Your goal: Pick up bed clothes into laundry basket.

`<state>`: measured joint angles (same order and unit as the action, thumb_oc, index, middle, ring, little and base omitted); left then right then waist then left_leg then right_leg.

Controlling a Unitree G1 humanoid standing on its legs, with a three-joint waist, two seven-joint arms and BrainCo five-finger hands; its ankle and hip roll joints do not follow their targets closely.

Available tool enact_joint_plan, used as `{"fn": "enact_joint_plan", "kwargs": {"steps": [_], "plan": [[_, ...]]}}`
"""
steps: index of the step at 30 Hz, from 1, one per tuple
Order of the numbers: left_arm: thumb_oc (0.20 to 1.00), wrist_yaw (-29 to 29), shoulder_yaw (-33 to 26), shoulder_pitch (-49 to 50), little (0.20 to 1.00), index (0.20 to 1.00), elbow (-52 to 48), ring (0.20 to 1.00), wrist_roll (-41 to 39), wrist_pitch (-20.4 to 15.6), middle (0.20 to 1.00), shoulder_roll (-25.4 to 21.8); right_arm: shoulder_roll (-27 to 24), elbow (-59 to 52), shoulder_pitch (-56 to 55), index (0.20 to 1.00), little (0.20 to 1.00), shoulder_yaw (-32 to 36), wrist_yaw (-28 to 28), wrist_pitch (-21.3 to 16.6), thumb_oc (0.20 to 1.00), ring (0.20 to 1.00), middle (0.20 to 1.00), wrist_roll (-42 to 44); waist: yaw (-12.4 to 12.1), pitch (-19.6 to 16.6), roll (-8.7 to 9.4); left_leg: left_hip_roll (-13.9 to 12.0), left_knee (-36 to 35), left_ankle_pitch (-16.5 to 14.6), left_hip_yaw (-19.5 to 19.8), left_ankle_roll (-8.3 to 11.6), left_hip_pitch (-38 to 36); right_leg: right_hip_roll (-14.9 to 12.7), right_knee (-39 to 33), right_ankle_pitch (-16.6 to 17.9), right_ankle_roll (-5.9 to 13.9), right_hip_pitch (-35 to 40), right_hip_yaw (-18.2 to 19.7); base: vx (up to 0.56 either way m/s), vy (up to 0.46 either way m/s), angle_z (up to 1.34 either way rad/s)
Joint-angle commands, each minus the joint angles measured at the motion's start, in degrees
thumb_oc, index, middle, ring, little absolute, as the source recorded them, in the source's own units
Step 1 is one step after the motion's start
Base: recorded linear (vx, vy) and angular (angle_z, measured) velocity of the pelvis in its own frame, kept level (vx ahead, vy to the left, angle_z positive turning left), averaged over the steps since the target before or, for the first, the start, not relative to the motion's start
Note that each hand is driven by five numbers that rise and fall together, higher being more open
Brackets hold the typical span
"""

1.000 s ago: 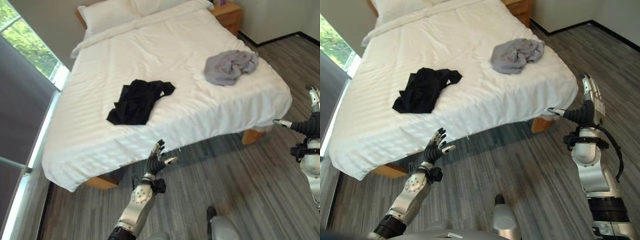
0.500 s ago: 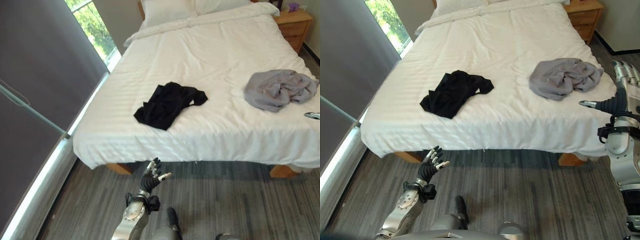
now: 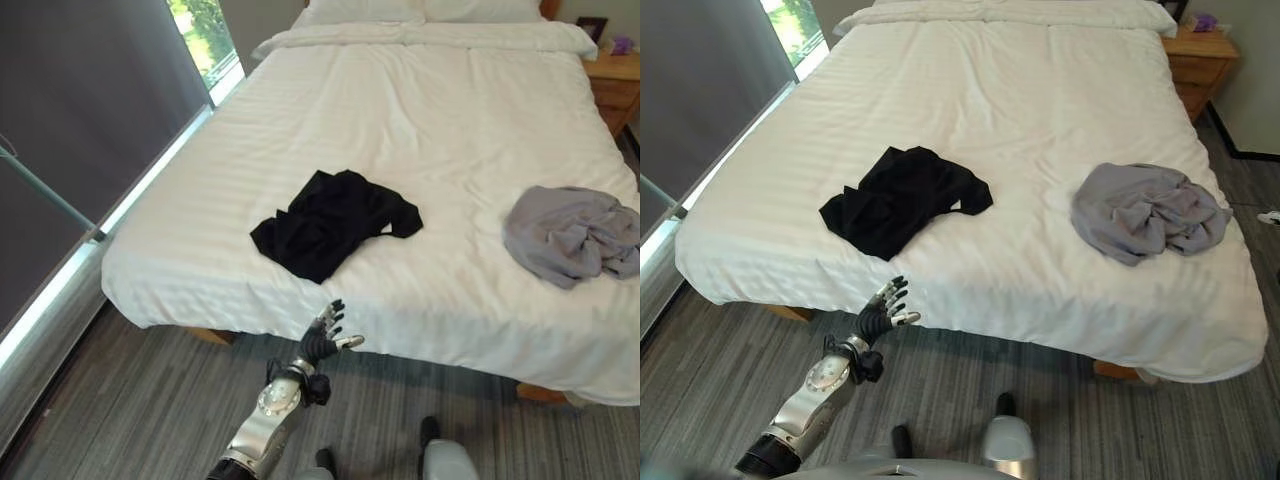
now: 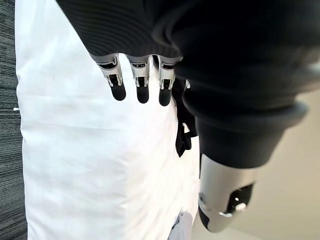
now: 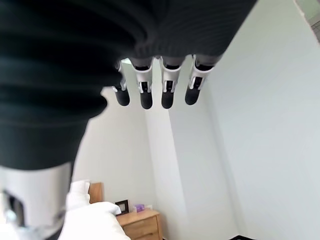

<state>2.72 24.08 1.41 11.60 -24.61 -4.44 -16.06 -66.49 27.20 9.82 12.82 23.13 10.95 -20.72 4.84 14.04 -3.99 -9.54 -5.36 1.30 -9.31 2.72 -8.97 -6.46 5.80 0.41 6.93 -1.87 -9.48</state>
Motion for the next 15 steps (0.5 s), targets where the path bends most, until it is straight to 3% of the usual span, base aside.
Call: {"fn": "enact_joint_plan", "kwargs": {"steps": [1,8,9,11,12,13,15], "plan": [[1.0,-0.96,-1.98,-1.77,1.0,1.0,-2.57,1.0,-0.61,-2.76,1.0,-0.11,-2.54,-3.19,5.66,1.0,1.0,-0.15,-0.13,-0.48,1.0,1.0,1.0,-1.46,-1.17,-1.31,4.44,3.48,0.36,-5.21,-1.5,3.62,-1.62,-3.97,-10.45,5.13,4.57,-0.97,0.0,0.18,-0.183,0.19],[1.0,0.04,-4.67,1.26,1.0,1.0,-2.69,1.0,-2.37,-2.88,1.0,0.92,-0.46,-3.67,12.9,1.0,1.0,-8.96,-1.68,-1.63,1.0,1.0,1.0,-2.03,-2.06,-2.99,2.74,1.54,0.44,-4.73,-2.57,5.04,-3.73,-3.0,-10.8,4.37,3.77,1.77,-0.2,0.15,-0.138,-0.11],[1.0,0.88,-4.21,1.34,1.0,1.0,-2.44,1.0,-4.28,-2.86,1.0,0.76,1.25,-2.15,19.34,1.0,1.0,-15.17,-1.76,-1.96,1.0,1.0,1.0,-0.38,-3.37,-1.6,2.02,0.41,10.4,-4.88,-1.65,6.04,0.25,-2.53,-10.8,1.82,2.55,3.8,-1.0,0.1,-0.211,-0.05],[1.0,1.22,-3.62,1.06,1.0,1.0,-2.93,1.0,-6.16,-2.77,1.0,0.57,0.98,-0.22,22.84,1.0,1.0,-18.76,-2.18,-1.94,1.0,1.0,1.0,0.05,-5.09,1.31,1.85,0.97,21.09,-1.45,1.33,7.3,5.82,-3.01,-10.8,0.99,0.85,5.6,-1.69,0.07,-0.2,-0.02],[1.0,1.24,-3.74,0.96,1.0,1.0,-2.94,1.0,-6.22,-2.75,1.0,0.63,0.94,0.14,23.52,1.0,1.0,-19.29,-2.12,-2.02,1.0,1.0,1.0,0.14,-4.69,1.49,1.74,0.85,21.98,-1.71,1.73,7.4,6.38,-2.94,-10.8,0.96,0.76,5.66,-1.97,0.04,-0.192,0.0],[1.0,1.23,-2.82,-0.01,1.0,1.0,-2.98,1.0,-6.27,-3.13,1.0,-0.24,-0.11,4.3,28.37,1.0,1.0,-23.05,-2.61,-2.13,1.0,1.0,1.0,1.36,-5.9,4.68,2.29,0.55,28.62,1.82,2.14,8.2,12.69,-3.33,-10.8,-0.2,-0.38,7.28,-3.26,0.07,-0.146,0.18],[1.0,1.17,-2.66,-0.45,1.0,1.0,-3.32,1.0,-6.29,-2.94,1.0,-0.75,-0.17,6.34,30.6,1.0,1.0,-25.61,-2.95,-2.2,1.0,1.0,1.0,2.01,-6.39,5.79,2.06,-0.55,24.58,1.25,0.37,7.56,15.81,-3.06,-10.8,-1.42,-0.06,7.54,-3.6,0.17,-0.071,0.48]]}}
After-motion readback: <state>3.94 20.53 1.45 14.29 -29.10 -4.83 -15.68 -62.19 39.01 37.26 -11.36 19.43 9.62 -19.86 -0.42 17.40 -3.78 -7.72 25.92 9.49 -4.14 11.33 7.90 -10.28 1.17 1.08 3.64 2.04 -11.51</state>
